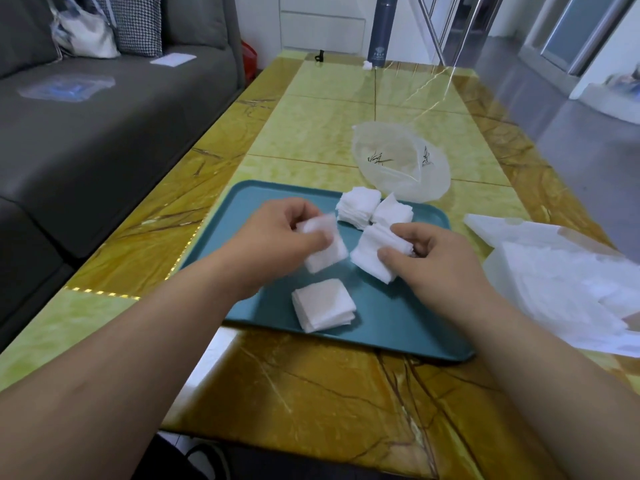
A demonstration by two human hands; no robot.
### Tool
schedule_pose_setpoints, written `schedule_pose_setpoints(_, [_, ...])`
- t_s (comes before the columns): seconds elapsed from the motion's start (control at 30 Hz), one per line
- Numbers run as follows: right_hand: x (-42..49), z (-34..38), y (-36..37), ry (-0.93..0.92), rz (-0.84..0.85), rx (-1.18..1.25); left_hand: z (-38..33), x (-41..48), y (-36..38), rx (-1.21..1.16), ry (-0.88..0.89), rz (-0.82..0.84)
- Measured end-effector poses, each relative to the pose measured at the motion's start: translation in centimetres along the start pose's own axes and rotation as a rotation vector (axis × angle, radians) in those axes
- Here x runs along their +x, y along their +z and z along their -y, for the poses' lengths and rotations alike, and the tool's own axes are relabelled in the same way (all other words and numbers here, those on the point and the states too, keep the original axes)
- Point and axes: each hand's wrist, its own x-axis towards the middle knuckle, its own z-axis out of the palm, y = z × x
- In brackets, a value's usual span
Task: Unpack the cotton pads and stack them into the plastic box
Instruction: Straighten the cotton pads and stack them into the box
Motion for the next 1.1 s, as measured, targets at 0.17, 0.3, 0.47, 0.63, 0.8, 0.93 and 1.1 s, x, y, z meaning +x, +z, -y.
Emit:
schedule_pose_setpoints(0.17, [0.2,-0.1,0.2,0.029,0.021,0.142,-1.7,-0.8,2.0,-0.355,0.002,0.136])
schedule_pose_setpoints(0.3, [0.2,0.1,0.2,-0.02,0.075,0.221,-1.6,-1.0,3.3,-0.246,0.013,0.115])
schedule_pose_setpoints(0.47, [0.0,0.2,0.2,-0.035,0.12,0.299,-1.0,-0.9,3.4,-0.205,0.019,0.032])
schedule_pose_setpoints(0.63, [-0.2,0.5,0.2,-0.011,0.134,0.337,-1.0,-0.9,3.4,-0.218,0.014,0.034])
schedule_pose_setpoints(0.8, [-0.1,0.6,-0.2,0.012,0.201,0.456,-0.9,-0.8,3.6,-0.203,0.037,0.01])
schedule_pose_setpoints(0.93, [-0.3,0.6,-0.7,0.013,0.247,0.498,-1.0,-0.9,3.6,-0.22,0.051,0.023])
schedule_pose_setpoints(1.1, [-0.2,-0.1,-0.6,-0.012,0.164,0.409,-1.1,-0.9,3.8,-0.195,0.068,0.049])
